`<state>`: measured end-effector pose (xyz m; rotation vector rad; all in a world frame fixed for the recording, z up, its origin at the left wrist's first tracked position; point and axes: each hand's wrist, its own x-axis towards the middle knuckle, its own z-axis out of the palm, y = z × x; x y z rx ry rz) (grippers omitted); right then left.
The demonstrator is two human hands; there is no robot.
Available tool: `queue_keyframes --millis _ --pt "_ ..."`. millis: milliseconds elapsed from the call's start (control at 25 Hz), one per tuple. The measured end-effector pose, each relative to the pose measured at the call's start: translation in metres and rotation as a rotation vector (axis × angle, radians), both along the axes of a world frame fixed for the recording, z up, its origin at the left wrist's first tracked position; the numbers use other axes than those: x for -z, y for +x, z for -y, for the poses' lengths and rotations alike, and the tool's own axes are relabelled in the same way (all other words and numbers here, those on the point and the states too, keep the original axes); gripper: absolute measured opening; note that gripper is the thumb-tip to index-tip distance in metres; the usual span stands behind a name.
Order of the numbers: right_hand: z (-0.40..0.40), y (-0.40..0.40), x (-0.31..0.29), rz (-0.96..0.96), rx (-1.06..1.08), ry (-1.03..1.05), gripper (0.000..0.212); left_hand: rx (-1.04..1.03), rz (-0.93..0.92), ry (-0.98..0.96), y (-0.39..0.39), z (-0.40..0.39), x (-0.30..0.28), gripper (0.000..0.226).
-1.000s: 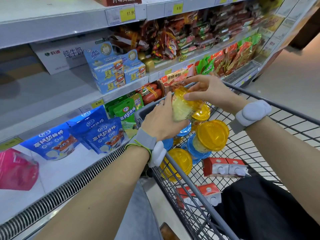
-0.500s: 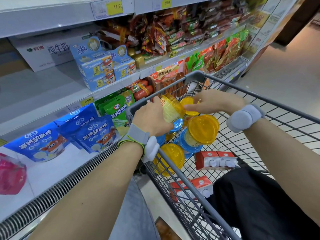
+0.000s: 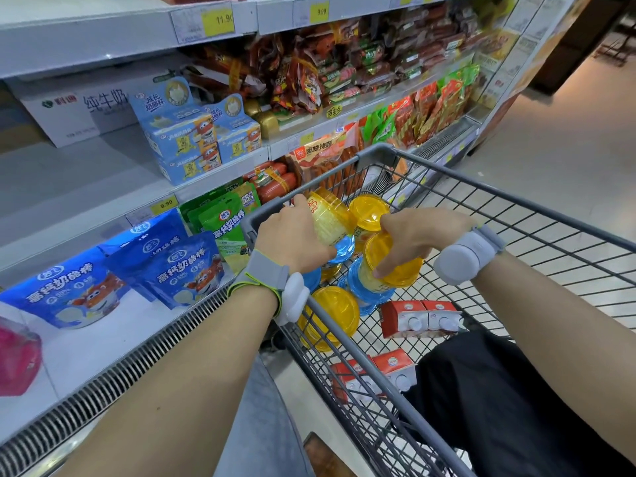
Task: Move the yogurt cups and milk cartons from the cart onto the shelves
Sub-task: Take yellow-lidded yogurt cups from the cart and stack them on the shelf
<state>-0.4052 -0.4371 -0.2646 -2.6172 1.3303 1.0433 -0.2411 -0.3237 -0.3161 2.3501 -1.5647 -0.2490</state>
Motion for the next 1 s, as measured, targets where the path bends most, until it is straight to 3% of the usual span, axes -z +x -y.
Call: queue_keyframes --millis 200,360,600,720,880,1000 --pt "0.006 0.006 0.008 0.211 0.009 -0.044 0.073 -0.020 -0.066 -0.044 0.000 -0.001 -0.002 0.069" --pt "0.004 0.011 0.004 0.223 0.017 -0.030 0.069 -0.072 -0.160 -0.107 -0.001 -0.003 -0.005 0.075" --pt "0.011 0.006 -0.017 0.307 0.048 0.012 0.078 -0.140 -0.348 -0.214 -0.001 -0.007 -0.013 0.075" --pt "0.006 0.014 -0.028 0.463 0.079 -0.002 0.079 -0.182 -0.534 -0.311 0.001 -0.011 -0.014 0.074" --pt "0.001 0.027 -0.040 0.611 0.123 0.089 0.077 -0.213 -1.026 -0.512 0.012 -0.023 -0.021 0.055" --pt "-0.011 0.041 -0.059 0.809 0.198 0.219 0.071 -0.194 -1.287 -0.600 0.031 -0.039 -0.032 0.048"
